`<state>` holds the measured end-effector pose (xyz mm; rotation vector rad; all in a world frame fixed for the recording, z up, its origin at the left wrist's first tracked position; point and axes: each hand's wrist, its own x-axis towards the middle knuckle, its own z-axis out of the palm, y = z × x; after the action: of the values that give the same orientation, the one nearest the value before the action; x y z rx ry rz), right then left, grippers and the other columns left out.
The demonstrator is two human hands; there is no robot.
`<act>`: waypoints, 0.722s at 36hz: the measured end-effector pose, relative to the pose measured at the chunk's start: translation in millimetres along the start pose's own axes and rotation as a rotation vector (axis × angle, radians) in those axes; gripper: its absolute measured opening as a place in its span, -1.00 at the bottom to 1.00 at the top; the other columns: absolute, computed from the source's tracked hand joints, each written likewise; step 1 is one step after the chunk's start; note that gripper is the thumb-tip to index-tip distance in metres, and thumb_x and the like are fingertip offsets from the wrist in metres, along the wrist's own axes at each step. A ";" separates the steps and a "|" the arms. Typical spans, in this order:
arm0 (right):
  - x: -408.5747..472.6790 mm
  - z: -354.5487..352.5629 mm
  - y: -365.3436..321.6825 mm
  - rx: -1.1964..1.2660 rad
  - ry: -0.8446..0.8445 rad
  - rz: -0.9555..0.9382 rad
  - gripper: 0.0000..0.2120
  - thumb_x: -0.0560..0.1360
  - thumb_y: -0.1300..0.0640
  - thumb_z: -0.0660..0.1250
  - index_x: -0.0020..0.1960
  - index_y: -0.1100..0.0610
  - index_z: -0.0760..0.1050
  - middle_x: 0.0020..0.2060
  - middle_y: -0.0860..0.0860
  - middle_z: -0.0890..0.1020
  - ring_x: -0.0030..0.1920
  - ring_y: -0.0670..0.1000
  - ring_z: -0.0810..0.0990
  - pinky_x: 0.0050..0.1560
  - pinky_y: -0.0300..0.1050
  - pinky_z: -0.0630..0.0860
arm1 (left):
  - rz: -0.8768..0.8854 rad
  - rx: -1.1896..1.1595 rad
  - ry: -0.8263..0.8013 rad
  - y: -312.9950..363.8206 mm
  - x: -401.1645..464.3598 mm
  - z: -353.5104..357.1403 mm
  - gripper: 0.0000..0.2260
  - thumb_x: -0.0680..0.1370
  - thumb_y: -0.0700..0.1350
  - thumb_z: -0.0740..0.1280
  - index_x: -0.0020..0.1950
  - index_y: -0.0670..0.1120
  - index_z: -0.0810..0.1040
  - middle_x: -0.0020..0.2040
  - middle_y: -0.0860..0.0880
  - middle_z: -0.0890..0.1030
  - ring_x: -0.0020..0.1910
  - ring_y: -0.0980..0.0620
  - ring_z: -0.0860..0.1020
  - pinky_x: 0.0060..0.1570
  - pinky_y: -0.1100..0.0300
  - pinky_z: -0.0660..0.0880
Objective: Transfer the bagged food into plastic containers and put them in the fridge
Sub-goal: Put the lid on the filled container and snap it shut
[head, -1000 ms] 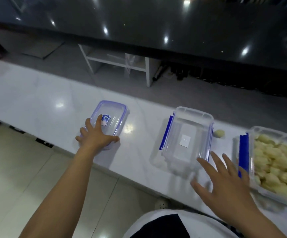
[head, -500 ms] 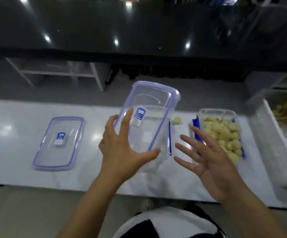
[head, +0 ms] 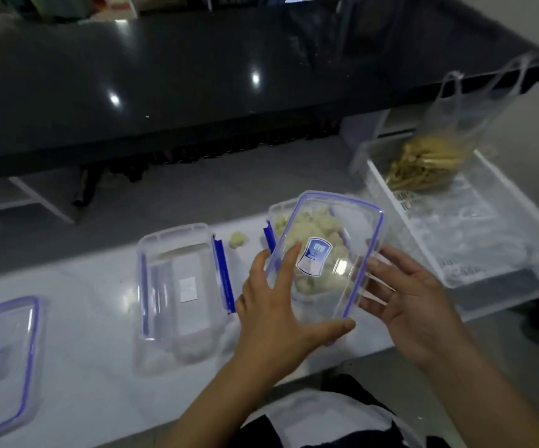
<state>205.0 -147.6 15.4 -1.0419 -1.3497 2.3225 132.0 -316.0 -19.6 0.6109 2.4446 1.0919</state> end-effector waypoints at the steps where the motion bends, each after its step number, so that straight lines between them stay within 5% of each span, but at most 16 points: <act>1: 2.7 -6.1 -4.7 0.005 0.011 0.002 -0.57 0.34 0.17 0.43 0.21 0.10 0.59 -0.08 0.10 0.74 -0.18 0.06 0.71 -0.14 0.03 0.62 | 0.002 -0.040 -0.034 0.6 3.4 -0.3 0.00 0.07 0.67 0.29 0.39 0.62 -0.16 0.52 0.38 -0.17 0.56 0.03 0.07 0.51 -0.21 0.17; 6: 14.4 -38.5 -25.1 0.034 0.018 -0.010 -0.55 0.33 0.20 0.44 0.22 0.14 0.59 -0.06 0.14 0.73 -0.15 0.09 0.73 -0.23 0.02 0.68 | -0.002 -0.217 -0.002 -14.8 39.1 -21.6 -0.29 0.38 0.38 0.44 0.45 0.47 0.20 0.48 0.23 0.25 0.39 0.17 0.36 0.26 0.15 0.36; 9: 20.1 -54.5 -31.5 0.066 0.029 -0.037 -0.64 0.34 0.21 0.44 0.14 0.11 0.63 -0.08 0.15 0.73 -0.16 0.09 0.74 -0.28 -0.01 0.65 | -0.030 0.054 0.101 -37.5 80.4 -45.7 -0.52 0.52 0.10 0.44 0.42 0.19 0.43 0.35 0.06 0.51 0.23 0.14 0.47 0.10 0.16 0.40; 13: 26.6 -67.3 -33.0 0.099 0.034 -0.023 -0.73 0.37 0.22 0.44 0.06 0.06 0.68 -0.02 0.17 0.73 -0.09 0.13 0.75 -0.26 -0.01 0.65 | -0.025 0.653 -0.027 -59.5 135.4 -61.1 -0.58 0.56 -0.02 0.36 0.43 0.07 0.46 0.40 -0.03 0.52 0.30 -0.10 0.51 0.25 -0.01 0.43; 16: 30.4 -71.7 -32.8 0.128 0.023 -0.003 -0.75 0.37 0.22 0.43 0.03 0.05 0.70 -0.01 0.18 0.73 -0.07 0.14 0.74 -0.25 0.00 0.66 | -0.001 0.881 -0.126 -69.0 164.6 -52.0 -0.69 0.64 0.01 0.24 0.39 0.07 0.48 0.36 -0.06 0.52 0.24 -0.13 0.53 0.22 -0.01 0.43; 21: 33.5 -78.5 -34.2 0.156 0.003 0.002 -0.72 0.37 0.23 0.42 0.07 0.08 0.67 -0.01 0.18 0.73 -0.06 0.14 0.74 -0.26 0.00 0.66 | -0.018 0.979 -0.157 -76.4 183.4 -39.4 -0.84 0.64 -0.07 0.20 0.09 -0.04 0.56 0.02 -0.08 0.56 -0.09 -0.09 0.56 -0.08 0.07 0.54; 26: 34.7 -89.2 -32.2 0.168 0.018 -0.005 -0.65 0.38 0.23 0.41 0.16 0.11 0.62 0.02 0.18 0.72 -0.02 0.16 0.74 -0.24 0.01 0.67 | -0.064 0.817 -0.113 -63.3 179.6 -47.3 -0.80 0.59 -0.10 0.33 0.22 -0.02 0.57 0.14 -0.09 0.63 0.02 -0.12 0.59 -0.14 0.13 0.39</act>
<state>238.2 -53.7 -1.2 -1.0034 -1.1271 2.3691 -55.3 -286.2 -69.9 0.7796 2.7239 -0.0213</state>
